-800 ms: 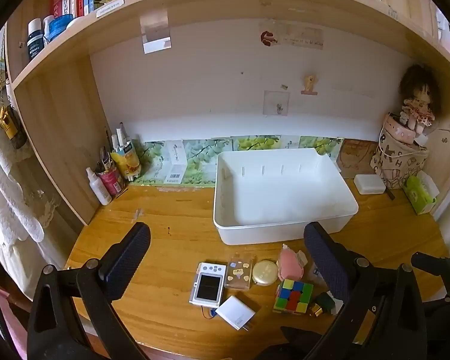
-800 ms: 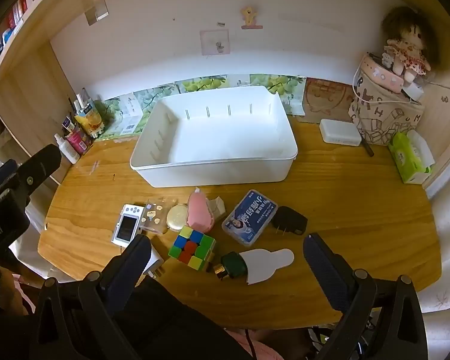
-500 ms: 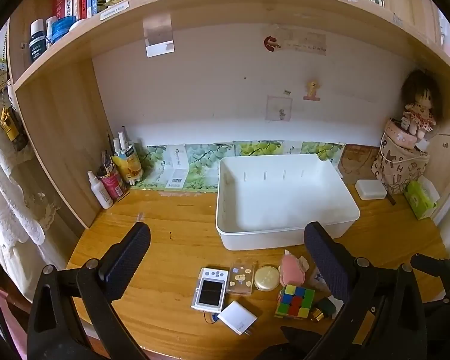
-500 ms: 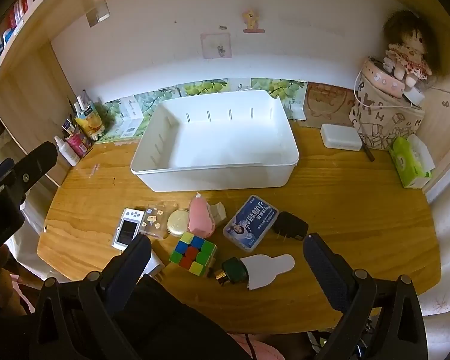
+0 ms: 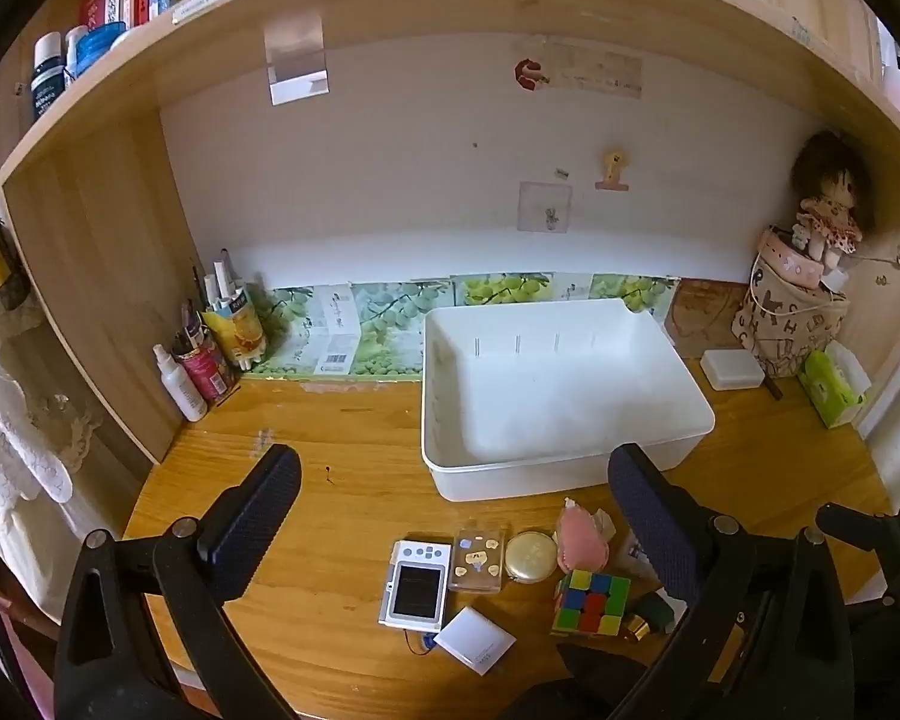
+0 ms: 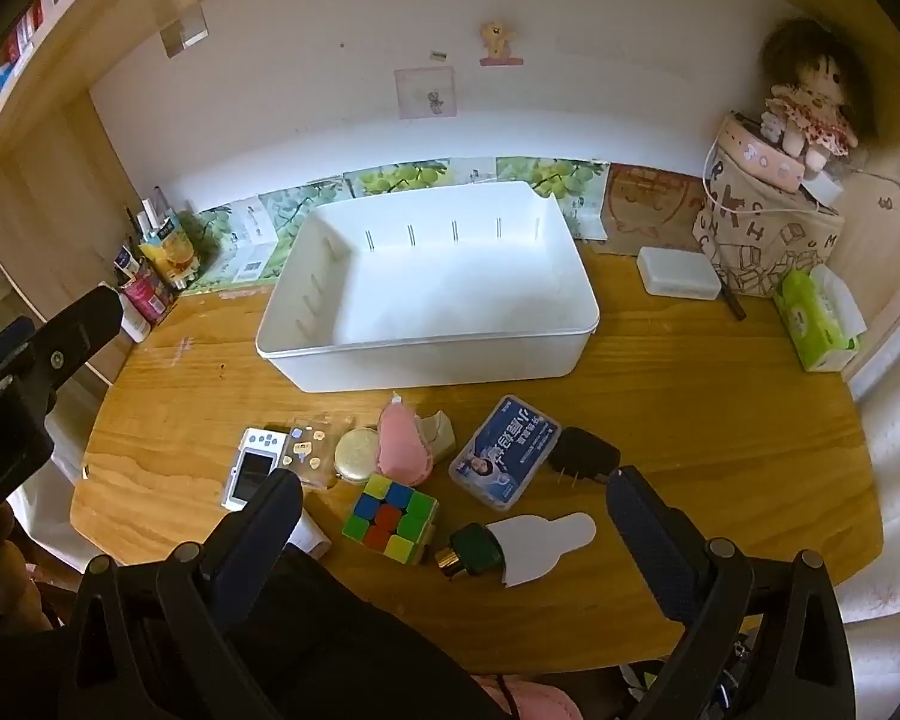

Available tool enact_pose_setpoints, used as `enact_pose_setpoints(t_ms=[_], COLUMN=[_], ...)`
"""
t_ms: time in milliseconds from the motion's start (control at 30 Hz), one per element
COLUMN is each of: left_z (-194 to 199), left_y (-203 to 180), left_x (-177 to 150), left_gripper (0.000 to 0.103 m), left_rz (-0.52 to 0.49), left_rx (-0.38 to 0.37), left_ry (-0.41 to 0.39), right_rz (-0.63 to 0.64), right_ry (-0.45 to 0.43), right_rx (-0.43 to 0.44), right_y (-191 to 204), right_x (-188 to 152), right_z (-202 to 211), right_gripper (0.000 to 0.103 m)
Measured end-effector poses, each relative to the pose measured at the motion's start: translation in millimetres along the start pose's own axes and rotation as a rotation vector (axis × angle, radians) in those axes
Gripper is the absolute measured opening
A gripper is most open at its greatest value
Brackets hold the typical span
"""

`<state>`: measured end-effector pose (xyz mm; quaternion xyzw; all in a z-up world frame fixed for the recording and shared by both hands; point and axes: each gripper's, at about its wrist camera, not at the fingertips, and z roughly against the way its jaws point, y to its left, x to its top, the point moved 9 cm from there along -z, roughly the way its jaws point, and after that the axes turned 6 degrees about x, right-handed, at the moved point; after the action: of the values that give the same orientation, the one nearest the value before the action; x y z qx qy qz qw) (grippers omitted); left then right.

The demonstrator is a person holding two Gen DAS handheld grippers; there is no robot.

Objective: Organize rigid objects

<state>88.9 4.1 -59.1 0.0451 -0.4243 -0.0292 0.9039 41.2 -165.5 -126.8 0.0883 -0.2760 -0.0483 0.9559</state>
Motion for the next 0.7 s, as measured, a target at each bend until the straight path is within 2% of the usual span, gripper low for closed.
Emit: enact_pose_setpoints(t_ms=[400,700], left_z=[-22.2,-52.5], left_y=[6.5,5.7], left_x=[-18.6,-60.4], left_gripper=[0.102,0.102], left_rz=[-0.027,-0.050], left_rx=[-0.112,-0.152], left_ry=[0.080,0.271], right_rz=[-0.116,-0.261], right_ry=[0.036,0.088], right_rx=[-0.028,-0.073], right_y=[8.5,-6.9], right_x=[-27.2,-62.6], right_z=[-12.0,-24.2], right_gripper=[0.102,0.102])
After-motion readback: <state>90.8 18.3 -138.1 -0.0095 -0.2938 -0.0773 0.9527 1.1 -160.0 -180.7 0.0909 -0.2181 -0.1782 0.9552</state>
